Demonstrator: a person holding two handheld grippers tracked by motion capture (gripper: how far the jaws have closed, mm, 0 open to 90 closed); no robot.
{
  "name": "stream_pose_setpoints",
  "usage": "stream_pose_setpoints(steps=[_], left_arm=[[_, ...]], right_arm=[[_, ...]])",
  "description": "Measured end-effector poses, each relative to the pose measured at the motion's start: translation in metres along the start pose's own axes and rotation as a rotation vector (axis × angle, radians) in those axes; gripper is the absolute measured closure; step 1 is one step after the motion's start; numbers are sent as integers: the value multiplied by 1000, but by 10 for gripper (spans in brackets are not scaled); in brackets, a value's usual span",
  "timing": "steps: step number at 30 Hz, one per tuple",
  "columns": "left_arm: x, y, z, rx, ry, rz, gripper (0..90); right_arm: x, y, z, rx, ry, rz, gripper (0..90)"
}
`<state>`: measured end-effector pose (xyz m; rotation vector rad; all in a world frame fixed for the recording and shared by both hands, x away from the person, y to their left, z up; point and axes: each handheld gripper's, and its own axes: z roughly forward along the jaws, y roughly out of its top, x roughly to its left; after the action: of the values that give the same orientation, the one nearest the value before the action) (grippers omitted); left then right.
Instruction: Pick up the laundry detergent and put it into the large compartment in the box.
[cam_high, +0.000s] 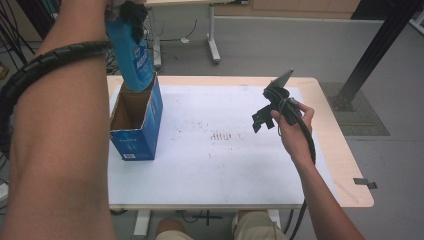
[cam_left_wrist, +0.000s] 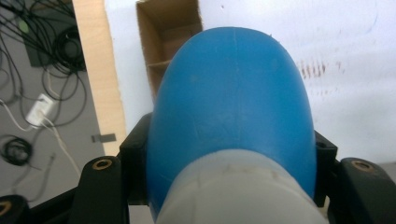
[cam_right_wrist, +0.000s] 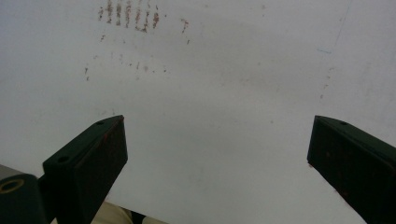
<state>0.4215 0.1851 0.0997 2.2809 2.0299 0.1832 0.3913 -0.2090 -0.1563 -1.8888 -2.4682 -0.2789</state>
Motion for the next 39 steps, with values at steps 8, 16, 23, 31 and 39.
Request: stream_pose_setpoints(steps=[8,16,23,31,39], left_arm=[[22,-4,0,-5,-4,-94,382],[31,-11,12,-47,15,-157,382],[44,-12,23,-32,4,-193,382],[58,-14,42,-17,-5,-212,382],[67,-12,64,6,-17,-218,381]], right_arm=[[-6,-4,-1,-9,5,9,48],[-7,-5,4,-5,13,18,48],[-4,-2,7,0,16,10,48],[-2,0,11,7,15,10,49],[-3,2,15,17,11,16,48]])
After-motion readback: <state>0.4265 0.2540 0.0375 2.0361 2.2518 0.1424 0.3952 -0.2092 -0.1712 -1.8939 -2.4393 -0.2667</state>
